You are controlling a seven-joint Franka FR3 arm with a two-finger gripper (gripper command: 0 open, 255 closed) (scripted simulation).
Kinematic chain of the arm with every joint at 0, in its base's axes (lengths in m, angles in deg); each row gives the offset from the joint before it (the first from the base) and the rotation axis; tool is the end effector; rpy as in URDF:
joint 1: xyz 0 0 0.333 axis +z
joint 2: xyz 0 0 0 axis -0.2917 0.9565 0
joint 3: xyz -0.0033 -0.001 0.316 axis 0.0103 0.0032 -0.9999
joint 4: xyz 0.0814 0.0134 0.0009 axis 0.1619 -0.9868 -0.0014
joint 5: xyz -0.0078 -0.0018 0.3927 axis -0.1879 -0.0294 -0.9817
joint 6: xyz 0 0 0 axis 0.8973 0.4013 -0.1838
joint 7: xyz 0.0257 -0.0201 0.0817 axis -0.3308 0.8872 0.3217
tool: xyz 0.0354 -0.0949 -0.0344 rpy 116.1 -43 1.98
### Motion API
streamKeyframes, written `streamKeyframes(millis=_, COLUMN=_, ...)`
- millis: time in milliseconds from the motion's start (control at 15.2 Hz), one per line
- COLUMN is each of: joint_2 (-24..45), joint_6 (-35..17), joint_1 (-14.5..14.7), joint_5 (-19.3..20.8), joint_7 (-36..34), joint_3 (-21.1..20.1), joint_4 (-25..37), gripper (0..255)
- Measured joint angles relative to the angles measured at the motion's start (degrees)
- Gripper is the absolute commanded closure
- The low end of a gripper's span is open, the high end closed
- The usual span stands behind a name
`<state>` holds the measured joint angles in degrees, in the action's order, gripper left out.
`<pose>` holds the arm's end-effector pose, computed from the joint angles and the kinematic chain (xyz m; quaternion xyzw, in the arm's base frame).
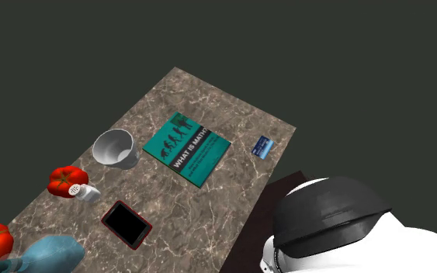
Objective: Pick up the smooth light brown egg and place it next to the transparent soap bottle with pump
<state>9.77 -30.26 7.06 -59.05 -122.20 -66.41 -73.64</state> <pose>0.1441 0.5900 0.6385 -0.9884 0.0514 -0.0831 0.1162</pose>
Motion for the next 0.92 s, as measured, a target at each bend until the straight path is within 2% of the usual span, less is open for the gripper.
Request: streamKeyframes(millis=924, joint_2=-2.51, joint_6=-11.76, joint_1=-2.59, joint_5=-1.81, joint_7=-0.19, joint_3=0.37, joint_4=-12.98, gripper=255)
